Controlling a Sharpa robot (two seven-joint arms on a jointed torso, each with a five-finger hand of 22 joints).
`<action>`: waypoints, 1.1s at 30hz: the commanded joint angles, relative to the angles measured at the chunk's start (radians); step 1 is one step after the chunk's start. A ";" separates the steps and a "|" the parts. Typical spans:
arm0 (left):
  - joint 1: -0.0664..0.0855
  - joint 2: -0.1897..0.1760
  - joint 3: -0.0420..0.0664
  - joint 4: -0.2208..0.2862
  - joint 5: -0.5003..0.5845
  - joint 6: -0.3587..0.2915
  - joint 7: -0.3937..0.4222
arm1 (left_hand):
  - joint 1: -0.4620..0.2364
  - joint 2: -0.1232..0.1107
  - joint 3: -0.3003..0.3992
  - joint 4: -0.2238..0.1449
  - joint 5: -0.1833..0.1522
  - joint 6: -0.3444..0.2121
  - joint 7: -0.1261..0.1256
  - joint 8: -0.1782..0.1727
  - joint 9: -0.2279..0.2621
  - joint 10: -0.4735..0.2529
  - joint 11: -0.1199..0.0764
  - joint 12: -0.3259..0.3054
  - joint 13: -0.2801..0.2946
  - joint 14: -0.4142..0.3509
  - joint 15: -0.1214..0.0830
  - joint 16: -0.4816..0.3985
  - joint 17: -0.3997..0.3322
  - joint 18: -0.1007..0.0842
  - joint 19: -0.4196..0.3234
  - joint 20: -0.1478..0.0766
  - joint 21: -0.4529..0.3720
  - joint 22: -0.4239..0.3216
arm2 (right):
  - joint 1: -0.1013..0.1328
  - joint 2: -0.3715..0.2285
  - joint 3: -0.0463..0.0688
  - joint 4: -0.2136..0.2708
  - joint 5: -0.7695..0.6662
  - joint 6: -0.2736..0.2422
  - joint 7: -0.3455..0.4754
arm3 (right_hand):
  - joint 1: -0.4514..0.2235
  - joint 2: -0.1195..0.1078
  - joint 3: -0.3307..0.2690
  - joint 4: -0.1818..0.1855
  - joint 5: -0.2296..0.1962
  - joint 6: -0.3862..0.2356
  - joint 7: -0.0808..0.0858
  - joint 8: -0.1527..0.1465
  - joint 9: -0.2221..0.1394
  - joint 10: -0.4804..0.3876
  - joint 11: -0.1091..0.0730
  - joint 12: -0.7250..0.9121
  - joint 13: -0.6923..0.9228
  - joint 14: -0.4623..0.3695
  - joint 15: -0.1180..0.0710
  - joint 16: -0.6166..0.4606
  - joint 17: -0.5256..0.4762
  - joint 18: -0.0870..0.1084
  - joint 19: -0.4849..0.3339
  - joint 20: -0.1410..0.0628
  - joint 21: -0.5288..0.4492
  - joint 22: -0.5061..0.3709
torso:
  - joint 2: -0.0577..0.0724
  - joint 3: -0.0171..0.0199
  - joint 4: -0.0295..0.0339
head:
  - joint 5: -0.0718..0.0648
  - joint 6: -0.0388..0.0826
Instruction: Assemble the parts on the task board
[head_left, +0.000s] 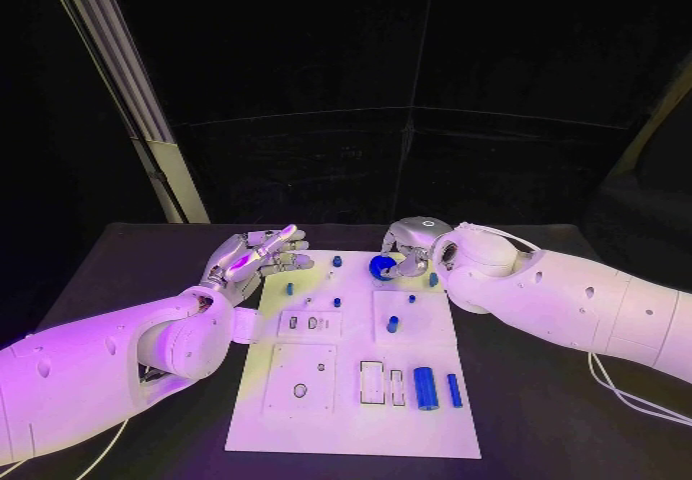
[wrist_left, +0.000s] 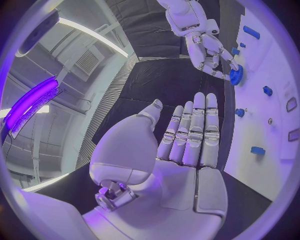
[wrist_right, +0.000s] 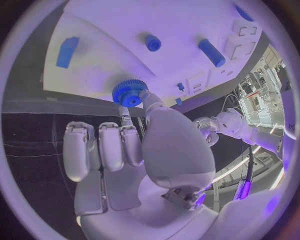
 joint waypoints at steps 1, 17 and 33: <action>0.001 0.001 0.001 0.001 0.000 0.018 -0.003 | -0.005 0.007 0.000 -0.007 0.001 -0.002 0.004 -0.004 -0.001 -0.004 0.002 -0.005 -0.001 0.002 0.005 -0.005 0.001 0.006 0.004 0.001 -0.006 -0.001 | 0.002 0.003 0.001 0.028 -0.015 -0.108 -0.004 | -0.005 -0.008 0.020 -0.001 0.023 -0.001 -0.004 -0.004 0.002 0.023 -0.007 0.004 0.135 0.037 -0.008 0.004 -0.001 -0.009 0.011 0.001 0.007 0.092 | 0.000 -0.0024 0.0016 | -0.001 0.001; 0.001 0.006 0.000 -0.001 0.000 0.019 -0.005 | -0.005 0.008 0.000 -0.008 0.001 -0.003 0.005 -0.005 -0.001 -0.005 0.003 -0.006 -0.001 0.002 0.006 -0.005 0.002 0.006 0.004 0.001 -0.006 -0.002 | 0.000 0.117 -0.008 0.008 -0.044 -0.116 -0.039 | -0.010 -0.028 0.077 0.000 0.051 0.007 -0.004 -0.013 0.002 0.020 -0.008 -0.003 0.131 0.036 -0.009 0.003 -0.006 -0.013 0.022 0.000 0.012 0.110 | 0.002 -0.0025 0.0035 | 0.008 0.000; 0.002 0.009 0.000 -0.001 0.000 0.020 -0.004 | -0.004 0.008 0.000 -0.009 0.001 -0.004 0.005 -0.006 -0.001 -0.006 0.003 -0.007 -0.001 0.002 0.006 -0.007 0.003 0.006 0.004 0.001 -0.007 -0.003 | -0.004 0.207 -0.034 -0.082 -0.049 -0.056 -0.044 | -0.042 -0.040 0.095 0.010 -0.022 0.004 -0.002 -0.026 0.002 0.015 -0.004 -0.014 0.121 0.034 -0.007 0.000 -0.013 -0.013 0.022 0.002 0.011 0.110 | 0.002 -0.0020 0.0022 | 0.013 -0.002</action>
